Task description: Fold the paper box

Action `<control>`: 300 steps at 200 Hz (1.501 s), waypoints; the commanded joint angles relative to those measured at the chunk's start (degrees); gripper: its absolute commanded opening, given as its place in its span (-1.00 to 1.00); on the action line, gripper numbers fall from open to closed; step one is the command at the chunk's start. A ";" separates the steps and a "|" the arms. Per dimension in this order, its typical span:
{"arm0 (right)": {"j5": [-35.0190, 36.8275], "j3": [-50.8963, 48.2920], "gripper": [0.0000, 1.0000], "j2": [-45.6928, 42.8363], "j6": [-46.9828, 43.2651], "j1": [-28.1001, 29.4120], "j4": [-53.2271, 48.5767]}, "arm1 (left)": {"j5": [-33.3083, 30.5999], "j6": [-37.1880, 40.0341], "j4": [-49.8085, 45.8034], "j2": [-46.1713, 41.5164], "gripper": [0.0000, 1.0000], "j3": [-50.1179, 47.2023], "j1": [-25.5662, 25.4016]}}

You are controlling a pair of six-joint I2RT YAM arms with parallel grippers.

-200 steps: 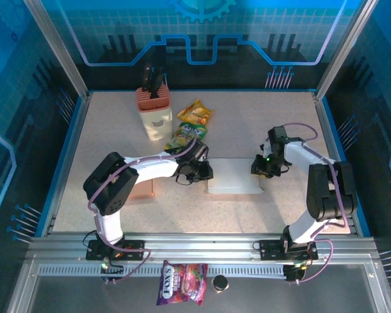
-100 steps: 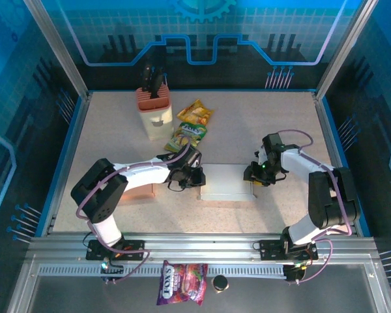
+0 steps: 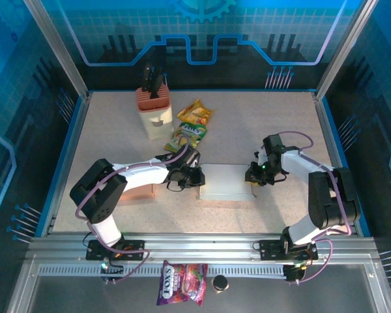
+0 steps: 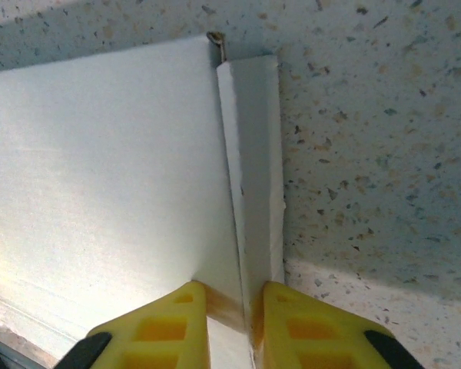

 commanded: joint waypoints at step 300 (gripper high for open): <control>-16.75 -8.40 0.19 -1.82 3.26 -8.83 11.82 | 6.09 -2.41 8.33 0.73 -0.92 -6.29 3.28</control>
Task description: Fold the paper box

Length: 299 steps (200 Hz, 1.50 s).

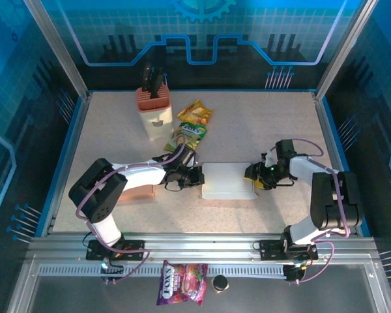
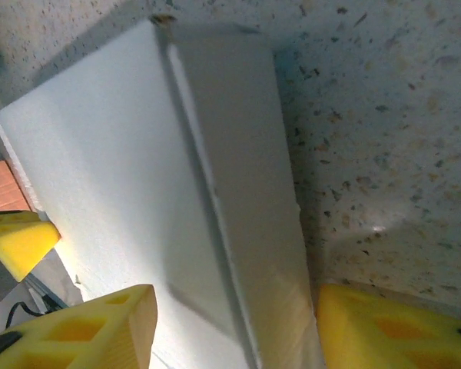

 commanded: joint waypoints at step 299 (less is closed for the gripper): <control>-20.61 -4.36 -0.53 -4.81 26.59 0.39 19.06 | -4.70 25.92 3.50 -18.36 -0.42 -2.91 -3.49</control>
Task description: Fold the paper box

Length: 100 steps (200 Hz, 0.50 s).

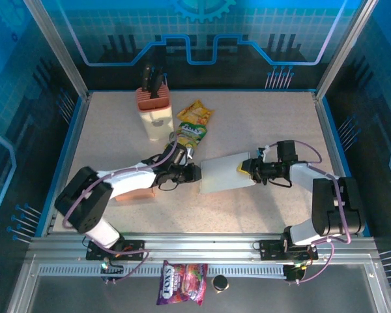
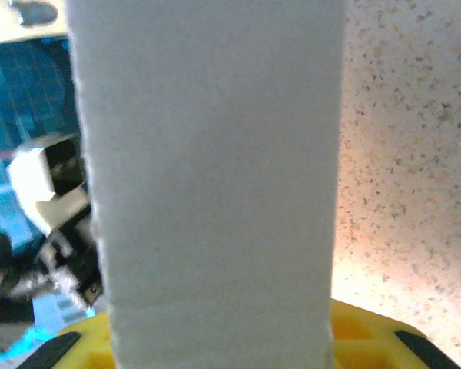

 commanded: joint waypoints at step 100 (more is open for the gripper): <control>-2.86 1.94 -0.61 -4.65 34.50 -0.16 -12.99 | -5.85 61.22 -23.59 -6.56 0.29 12.20 -14.15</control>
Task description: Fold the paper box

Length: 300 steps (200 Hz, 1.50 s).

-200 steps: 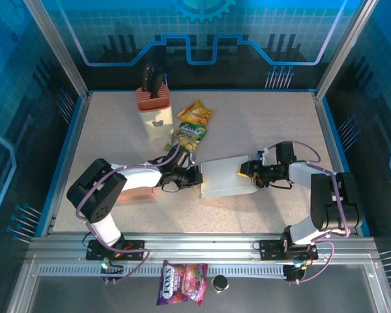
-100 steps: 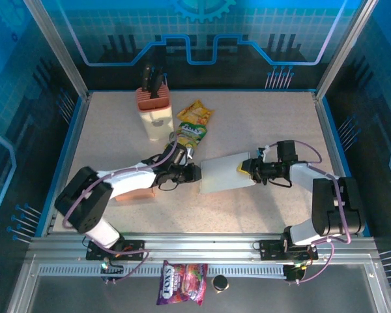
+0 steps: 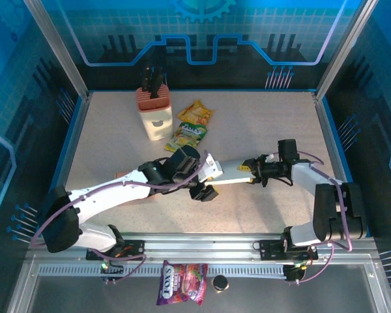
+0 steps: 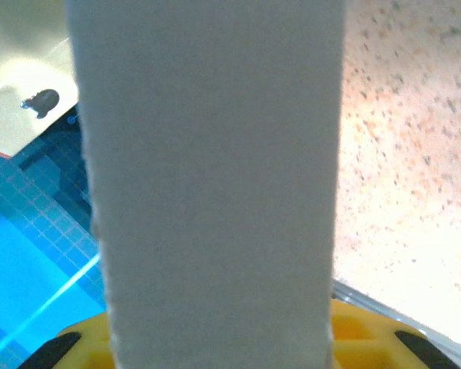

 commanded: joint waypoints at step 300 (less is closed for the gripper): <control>33.40 12.13 0.17 -22.14 0.95 -2.68 -28.35 | -6.96 2.03 -25.65 18.01 -0.33 18.37 4.27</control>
